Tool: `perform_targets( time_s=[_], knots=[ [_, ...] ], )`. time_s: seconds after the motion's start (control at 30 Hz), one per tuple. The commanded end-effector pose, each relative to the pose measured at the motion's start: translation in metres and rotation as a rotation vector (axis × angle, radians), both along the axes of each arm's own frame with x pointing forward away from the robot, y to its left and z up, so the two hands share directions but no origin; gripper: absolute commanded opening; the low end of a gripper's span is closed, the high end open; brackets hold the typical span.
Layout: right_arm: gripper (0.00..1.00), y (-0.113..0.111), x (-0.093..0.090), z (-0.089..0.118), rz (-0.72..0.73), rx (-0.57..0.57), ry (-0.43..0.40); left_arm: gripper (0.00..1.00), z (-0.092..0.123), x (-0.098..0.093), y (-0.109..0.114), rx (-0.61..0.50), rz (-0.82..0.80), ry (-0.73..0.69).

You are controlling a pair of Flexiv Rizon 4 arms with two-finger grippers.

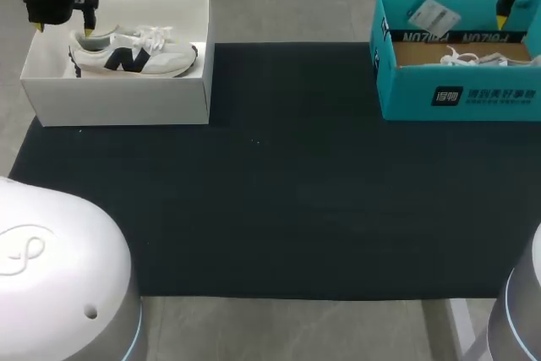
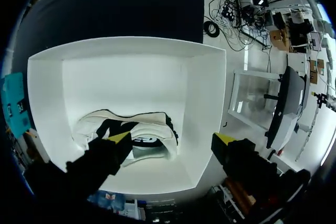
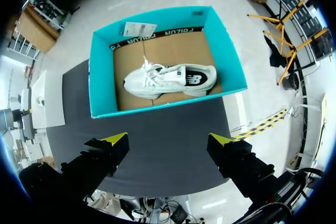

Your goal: Take the shoe out of the shoebox, open the shoe tongue, remove and reinsert the insole, then place the shoe into the shoebox

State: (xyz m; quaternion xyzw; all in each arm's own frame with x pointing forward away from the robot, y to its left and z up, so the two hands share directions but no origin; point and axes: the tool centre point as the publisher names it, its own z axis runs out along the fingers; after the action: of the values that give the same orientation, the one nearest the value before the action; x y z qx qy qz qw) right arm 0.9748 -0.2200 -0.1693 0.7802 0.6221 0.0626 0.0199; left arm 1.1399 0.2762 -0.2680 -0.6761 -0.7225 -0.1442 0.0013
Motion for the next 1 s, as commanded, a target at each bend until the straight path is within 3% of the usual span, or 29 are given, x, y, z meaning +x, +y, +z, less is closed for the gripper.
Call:
perform_targets(
  time_s=[0.03, 0.57, 0.77, 1.0],
  knots=[
    [1.0, 0.0, 0.0, 0.0, 0.001, 0.002, -0.002, 1.0, -0.001, 0.011, 0.004, -0.016, -0.003, 0.039],
    [1.0, 0.0, 0.0, 0.0, 0.001, 0.002, -0.002, 1.0, -0.001, 0.011, 0.004, -0.016, -0.003, 0.039],
    [1.0, 0.0, 0.0, 0.0, 0.001, 0.002, -0.002, 1.0, -0.01, 0.044, 0.012, -0.049, 0.005, 0.058],
    [1.0, 0.0, 0.0, 0.0, 0.001, 0.002, -0.002, 1.0, -0.026, 0.063, 0.014, -0.029, -0.01, 0.09]
  ],
)
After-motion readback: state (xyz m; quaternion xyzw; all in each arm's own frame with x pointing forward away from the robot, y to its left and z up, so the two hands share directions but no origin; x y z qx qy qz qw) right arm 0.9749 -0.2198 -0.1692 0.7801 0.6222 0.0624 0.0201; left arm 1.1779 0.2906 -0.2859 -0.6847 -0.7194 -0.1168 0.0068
